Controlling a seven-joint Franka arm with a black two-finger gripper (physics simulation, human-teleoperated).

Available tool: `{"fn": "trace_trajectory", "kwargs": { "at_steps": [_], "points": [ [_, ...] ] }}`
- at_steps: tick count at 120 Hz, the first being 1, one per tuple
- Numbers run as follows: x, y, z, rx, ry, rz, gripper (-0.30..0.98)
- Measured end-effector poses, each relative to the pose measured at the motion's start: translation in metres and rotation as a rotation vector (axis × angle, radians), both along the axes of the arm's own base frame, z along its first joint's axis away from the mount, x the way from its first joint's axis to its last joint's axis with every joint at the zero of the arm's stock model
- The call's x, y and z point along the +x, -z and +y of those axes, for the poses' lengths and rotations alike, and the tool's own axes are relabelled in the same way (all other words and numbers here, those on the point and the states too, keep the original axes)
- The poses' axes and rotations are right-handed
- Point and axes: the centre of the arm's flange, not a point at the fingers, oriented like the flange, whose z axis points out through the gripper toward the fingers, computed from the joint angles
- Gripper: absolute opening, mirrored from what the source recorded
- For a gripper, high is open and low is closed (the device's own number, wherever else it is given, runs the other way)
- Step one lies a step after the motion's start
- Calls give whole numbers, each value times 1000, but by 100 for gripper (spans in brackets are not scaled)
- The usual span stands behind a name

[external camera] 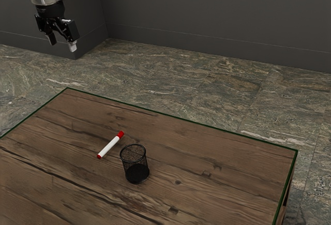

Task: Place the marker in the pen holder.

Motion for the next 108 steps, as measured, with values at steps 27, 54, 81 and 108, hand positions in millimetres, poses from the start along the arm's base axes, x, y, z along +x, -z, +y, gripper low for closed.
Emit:
{"fn": "trace_trajectory", "kwargs": {
  "at_steps": [27, 54, 81, 108],
  "points": [
    [9, -3, -4, 0, 8, -13, 67],
    [60, 234, -28, -55, 28, 280, 66],
    [29, 317, -57, -91, 64, 284, 66],
    [23, 347, -79, -84, 74, 232, 66]
  ]
}}
